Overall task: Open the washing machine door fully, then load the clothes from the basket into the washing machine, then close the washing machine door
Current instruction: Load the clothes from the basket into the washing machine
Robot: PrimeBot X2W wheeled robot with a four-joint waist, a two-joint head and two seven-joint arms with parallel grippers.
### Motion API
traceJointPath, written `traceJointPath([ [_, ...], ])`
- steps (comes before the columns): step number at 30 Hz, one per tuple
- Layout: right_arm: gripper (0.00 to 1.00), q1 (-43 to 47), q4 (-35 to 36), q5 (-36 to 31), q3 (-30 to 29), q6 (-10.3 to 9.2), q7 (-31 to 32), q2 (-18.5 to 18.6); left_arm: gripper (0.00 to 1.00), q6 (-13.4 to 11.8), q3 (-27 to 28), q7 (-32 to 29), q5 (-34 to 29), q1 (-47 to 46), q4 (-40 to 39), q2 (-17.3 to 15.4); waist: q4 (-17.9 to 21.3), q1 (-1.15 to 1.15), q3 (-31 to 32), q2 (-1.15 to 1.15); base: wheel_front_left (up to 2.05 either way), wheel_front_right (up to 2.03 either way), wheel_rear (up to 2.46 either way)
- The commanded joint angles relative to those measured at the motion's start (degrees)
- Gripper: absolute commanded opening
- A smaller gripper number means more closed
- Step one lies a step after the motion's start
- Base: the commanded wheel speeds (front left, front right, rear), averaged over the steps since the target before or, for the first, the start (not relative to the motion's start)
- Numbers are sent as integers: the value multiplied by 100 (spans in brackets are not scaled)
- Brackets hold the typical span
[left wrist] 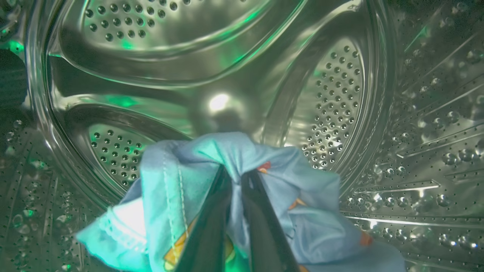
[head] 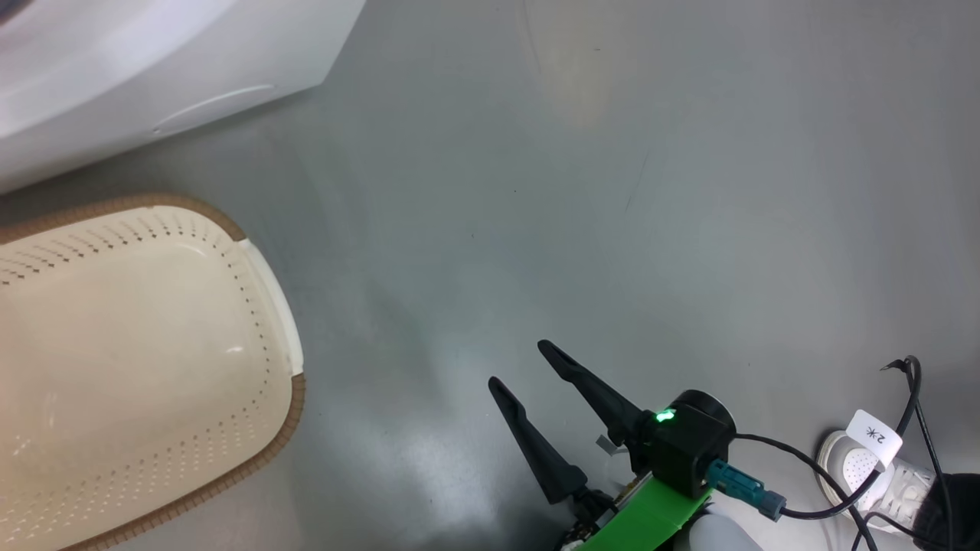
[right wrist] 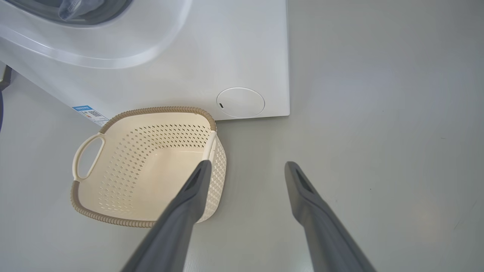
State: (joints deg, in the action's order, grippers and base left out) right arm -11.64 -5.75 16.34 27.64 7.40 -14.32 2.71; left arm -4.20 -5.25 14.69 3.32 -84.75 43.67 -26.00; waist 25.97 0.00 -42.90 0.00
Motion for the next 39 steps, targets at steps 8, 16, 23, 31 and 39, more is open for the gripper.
traceJointPath([
  [8,100,83,86,46,141,9,-68,17,0,-40,-71,-13,-35,-18,18,-272,-38,0,-32,0,0,0,0],
  [16,100,78,46,52,154,9,-68,17,0,13,-254,-309,-58,-241,811,-202,-84,0,58,0,0,0,0],
  [23,100,78,36,56,136,9,-68,17,93,-63,-367,-429,-74,-419,1301,-119,-132,0,114,0,0,0,0],
  [31,100,77,32,31,76,9,-68,17,100,-257,-341,-528,51,-419,1718,4,-208,0,149,0,0,0,0],
  [39,100,-6,12,31,35,9,-68,17,100,-353,-296,-572,230,-382,1967,168,-362,0,189,0,0,0,0],
])
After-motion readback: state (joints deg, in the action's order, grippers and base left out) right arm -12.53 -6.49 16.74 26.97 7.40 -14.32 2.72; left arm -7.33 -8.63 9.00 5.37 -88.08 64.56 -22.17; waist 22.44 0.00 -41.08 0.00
